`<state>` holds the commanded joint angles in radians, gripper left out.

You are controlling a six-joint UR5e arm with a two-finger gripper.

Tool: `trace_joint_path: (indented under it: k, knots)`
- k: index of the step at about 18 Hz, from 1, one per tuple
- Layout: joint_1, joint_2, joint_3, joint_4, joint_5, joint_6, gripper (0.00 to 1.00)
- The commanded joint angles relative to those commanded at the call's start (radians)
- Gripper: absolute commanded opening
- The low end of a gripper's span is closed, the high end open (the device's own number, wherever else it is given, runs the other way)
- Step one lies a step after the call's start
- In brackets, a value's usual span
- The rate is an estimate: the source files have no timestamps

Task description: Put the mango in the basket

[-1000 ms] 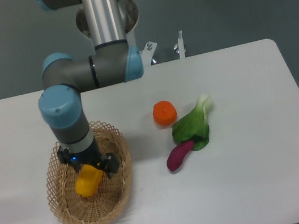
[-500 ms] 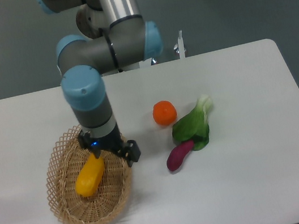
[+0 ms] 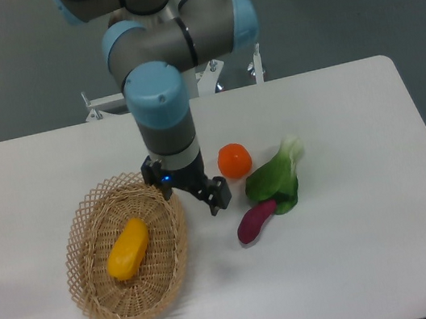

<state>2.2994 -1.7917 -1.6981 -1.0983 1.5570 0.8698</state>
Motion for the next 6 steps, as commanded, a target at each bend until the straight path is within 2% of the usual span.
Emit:
trace_joint_path:
  k: [6]
  knots:
    - [0.003,0.003,0.008,0.000,-0.003,0.020,1.00]
